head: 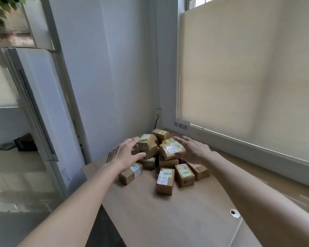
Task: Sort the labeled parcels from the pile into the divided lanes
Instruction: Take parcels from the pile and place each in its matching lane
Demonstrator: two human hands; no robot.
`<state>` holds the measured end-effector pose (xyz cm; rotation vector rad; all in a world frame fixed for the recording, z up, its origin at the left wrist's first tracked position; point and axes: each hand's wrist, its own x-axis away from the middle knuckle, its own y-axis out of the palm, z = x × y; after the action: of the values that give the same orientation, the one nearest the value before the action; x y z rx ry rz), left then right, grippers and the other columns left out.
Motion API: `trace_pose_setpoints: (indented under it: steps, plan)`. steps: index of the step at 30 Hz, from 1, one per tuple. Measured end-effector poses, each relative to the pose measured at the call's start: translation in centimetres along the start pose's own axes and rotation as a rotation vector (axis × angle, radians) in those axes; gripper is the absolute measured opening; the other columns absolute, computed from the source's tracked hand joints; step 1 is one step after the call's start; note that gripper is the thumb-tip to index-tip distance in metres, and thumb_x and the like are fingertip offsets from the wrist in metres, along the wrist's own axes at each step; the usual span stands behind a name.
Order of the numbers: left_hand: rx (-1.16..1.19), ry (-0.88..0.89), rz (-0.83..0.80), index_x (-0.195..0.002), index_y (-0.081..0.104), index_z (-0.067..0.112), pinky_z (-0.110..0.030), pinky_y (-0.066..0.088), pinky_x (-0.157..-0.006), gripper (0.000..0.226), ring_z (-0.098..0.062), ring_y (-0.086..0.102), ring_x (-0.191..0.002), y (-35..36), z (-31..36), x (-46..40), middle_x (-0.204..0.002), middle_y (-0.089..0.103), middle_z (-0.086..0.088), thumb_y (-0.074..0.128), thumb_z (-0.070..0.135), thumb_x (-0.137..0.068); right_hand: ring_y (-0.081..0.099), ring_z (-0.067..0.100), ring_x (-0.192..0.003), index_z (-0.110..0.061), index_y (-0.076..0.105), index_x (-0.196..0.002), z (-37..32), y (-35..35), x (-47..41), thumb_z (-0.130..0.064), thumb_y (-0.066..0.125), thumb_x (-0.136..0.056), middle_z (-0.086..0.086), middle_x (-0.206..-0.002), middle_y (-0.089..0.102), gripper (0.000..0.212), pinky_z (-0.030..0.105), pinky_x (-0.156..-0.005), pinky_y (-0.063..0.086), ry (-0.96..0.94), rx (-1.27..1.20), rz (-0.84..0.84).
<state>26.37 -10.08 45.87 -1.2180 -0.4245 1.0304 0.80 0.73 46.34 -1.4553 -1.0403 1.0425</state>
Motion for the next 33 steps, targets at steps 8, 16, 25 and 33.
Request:
trace_pose_setpoints:
  steps: [8,16,25,33]
  plan:
    - [0.062,0.019,-0.102,-0.152,0.031,0.039,-0.05,0.041,-0.109,0.078,-0.023,0.037,-0.14,7.3,-1.5,-11.5,-0.158,0.034,0.005,0.061,0.064,-0.085,0.041,0.025,-0.144,-0.048,0.008,-0.158,3.7,3.8,-10.0,-0.061,0.052,-0.097,-0.002,-0.168,0.019,0.076,0.036,-0.09,0.053,0.061,0.01,-0.042]
    - [0.034,0.08,-0.185,-0.152,0.028,0.041,-0.045,0.047,-0.103,0.076,-0.02,0.04,-0.138,14.0,-4.9,-20.1,-0.157,0.034,0.01,0.057,0.067,-0.087,0.042,0.024,-0.143,-0.043,0.009,-0.16,5.8,8.1,-16.6,-0.059,0.052,-0.098,-0.003,-0.169,0.018,0.077,0.038,-0.095,0.05,0.163,0.003,-0.119]
    - [0.055,0.181,-0.364,-0.154,0.026,0.039,-0.041,0.047,-0.1,0.075,-0.016,0.039,-0.139,24.8,-10.5,-29.6,-0.156,0.035,0.008,0.055,0.065,-0.089,0.039,0.023,-0.145,-0.043,0.011,-0.16,6.9,17.9,-25.1,-0.062,0.051,-0.097,-0.006,-0.167,0.021,0.077,0.043,-0.099,0.053,0.315,-0.063,-0.239]
    - [0.119,0.157,-0.644,-0.155,0.021,0.04,-0.046,0.039,-0.111,0.082,-0.022,0.034,-0.143,40.0,-16.4,-31.3,-0.159,0.031,0.001,0.06,0.065,-0.086,0.026,0.024,-0.153,-0.047,0.009,-0.159,7.6,33.1,-28.6,-0.059,0.056,-0.096,-0.005,-0.17,0.011,0.08,0.046,-0.119,0.035,0.483,-0.241,-0.449]
